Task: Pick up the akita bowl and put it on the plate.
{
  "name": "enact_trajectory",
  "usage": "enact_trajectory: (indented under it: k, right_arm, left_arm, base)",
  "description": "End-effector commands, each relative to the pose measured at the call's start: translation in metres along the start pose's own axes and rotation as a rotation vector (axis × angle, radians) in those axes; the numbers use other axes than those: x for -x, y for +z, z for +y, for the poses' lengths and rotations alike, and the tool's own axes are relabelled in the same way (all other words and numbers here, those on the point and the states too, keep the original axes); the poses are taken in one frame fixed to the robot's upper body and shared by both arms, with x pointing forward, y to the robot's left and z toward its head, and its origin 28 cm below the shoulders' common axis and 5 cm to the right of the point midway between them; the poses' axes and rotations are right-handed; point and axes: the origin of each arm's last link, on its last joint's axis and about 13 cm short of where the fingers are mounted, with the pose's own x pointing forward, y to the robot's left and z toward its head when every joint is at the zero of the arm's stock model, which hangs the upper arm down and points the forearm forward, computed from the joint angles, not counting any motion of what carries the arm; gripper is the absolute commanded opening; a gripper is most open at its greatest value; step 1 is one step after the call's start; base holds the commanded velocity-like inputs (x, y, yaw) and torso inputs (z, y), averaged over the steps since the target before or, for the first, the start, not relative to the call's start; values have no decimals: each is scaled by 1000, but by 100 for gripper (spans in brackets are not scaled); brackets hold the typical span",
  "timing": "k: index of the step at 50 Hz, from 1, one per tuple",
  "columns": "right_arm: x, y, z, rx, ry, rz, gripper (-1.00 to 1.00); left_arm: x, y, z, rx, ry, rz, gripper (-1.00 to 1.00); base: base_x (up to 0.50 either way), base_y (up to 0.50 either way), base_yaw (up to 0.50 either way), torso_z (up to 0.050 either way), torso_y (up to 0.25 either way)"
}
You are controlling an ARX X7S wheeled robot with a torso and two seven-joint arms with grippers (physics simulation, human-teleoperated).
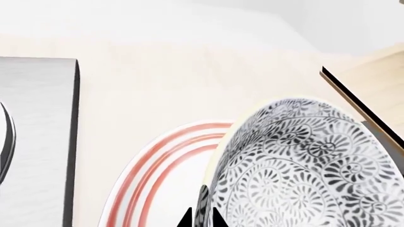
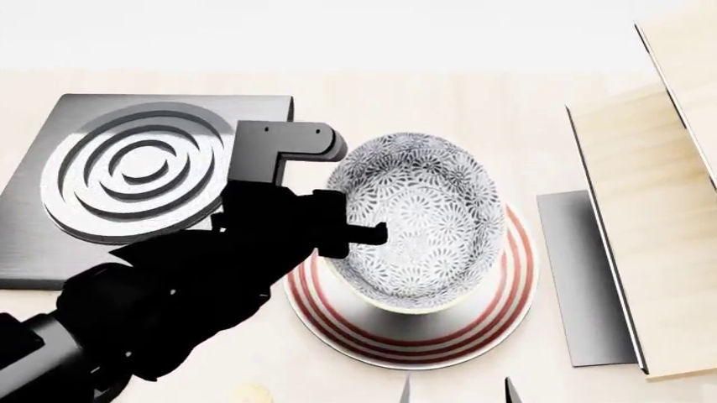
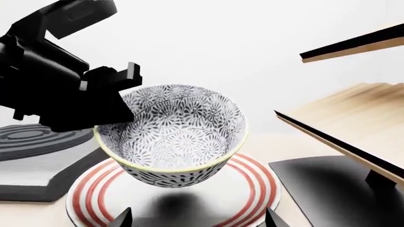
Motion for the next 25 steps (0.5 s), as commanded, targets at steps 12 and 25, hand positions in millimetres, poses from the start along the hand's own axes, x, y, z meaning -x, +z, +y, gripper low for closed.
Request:
enact_trajectory:
  k: [12, 25]
  right_arm:
    - [3, -3, 2, 3, 17, 11, 100]
    - [4, -1, 3, 2, 20, 5, 100]
  left_arm:
    - [0, 9, -5, -1, -9, -51, -100]
    - [0, 4, -2, -5, 13, -18, -100]
  base:
    - [0, 0, 0, 0, 0]
    - [0, 0, 0, 0, 0]
